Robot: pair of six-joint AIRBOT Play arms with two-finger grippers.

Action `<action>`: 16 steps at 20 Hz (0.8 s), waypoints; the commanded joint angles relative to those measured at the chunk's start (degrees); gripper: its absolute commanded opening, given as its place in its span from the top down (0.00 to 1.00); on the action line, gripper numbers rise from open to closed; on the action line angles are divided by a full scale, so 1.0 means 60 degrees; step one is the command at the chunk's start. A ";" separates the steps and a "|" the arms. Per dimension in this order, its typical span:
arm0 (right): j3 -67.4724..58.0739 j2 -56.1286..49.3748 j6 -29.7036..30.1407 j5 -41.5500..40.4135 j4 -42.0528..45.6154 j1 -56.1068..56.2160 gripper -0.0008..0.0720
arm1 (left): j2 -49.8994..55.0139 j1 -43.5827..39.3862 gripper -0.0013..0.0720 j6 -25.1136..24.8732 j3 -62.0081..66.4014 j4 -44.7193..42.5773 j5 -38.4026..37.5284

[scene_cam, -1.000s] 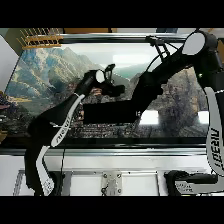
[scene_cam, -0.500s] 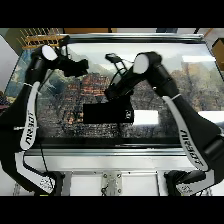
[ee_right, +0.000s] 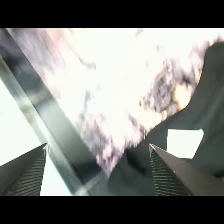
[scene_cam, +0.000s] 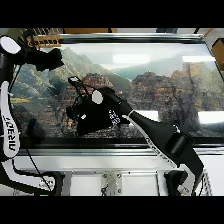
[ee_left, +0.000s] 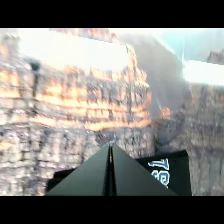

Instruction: Fold the clothes and pants, and hang the long-sleeved shirts on hangers.

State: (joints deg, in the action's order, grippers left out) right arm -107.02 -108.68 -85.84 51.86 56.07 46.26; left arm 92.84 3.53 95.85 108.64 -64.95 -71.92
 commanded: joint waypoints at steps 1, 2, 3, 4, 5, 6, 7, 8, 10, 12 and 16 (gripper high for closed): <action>0.0106 0.0557 0.0565 -0.0091 -0.0222 -0.0590 0.07 | -0.0353 0.0331 0.98 -0.0295 0.0000 -0.0018 -0.0113; 0.0397 0.0914 0.0718 0.0382 -0.0127 -0.1107 0.07 | -0.0470 0.0324 0.98 -0.0441 -0.0066 -0.0018 -0.0160; 0.0925 0.1333 0.0750 0.0699 -0.0127 -0.1643 0.07 | -0.0688 0.0306 0.98 -0.0521 -0.0372 -0.0011 -0.0062; 0.1730 0.1840 0.0820 0.0936 -0.0124 -0.2269 0.07 | -0.0998 0.0211 0.98 -0.0608 -0.0940 -0.0015 0.0157; 0.2685 0.2375 0.0812 0.0973 -0.0036 -0.2896 0.07 | -0.1333 0.0135 0.98 -0.0688 -0.1679 -0.0018 0.0463; 0.3799 0.2936 0.0809 0.0980 -0.0025 -0.3654 0.07 | -0.1676 0.0080 0.98 -0.0688 -0.2463 0.0000 0.0696; 0.4812 0.3373 0.0758 0.0980 -0.0029 -0.4393 0.07 | -0.2018 -0.0022 0.98 -0.0692 -0.3279 0.0025 0.0852; 0.5770 0.3716 0.0652 0.0980 -0.0033 -0.5166 0.07 | -0.2357 -0.0168 0.98 -0.0699 -0.4124 0.0022 0.0933; 0.7202 0.3850 0.0528 0.0976 -0.0474 -0.6641 0.05 | -0.2929 -0.0532 0.98 -0.0911 -0.5544 0.0029 0.1202; 0.7821 0.3483 0.0943 0.0933 -0.1235 -0.7552 0.05 | -0.3377 -0.1002 0.98 -0.0914 -0.6579 0.0033 0.1606; 0.7850 0.2222 0.2597 0.0772 -0.3577 -0.7464 0.06 | -0.3850 -0.1807 0.98 -0.0907 -0.7548 0.0033 0.2361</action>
State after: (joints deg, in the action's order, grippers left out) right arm -62.22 -91.68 -76.95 56.93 44.95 3.11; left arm 72.07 -4.25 90.70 68.47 -64.79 -61.30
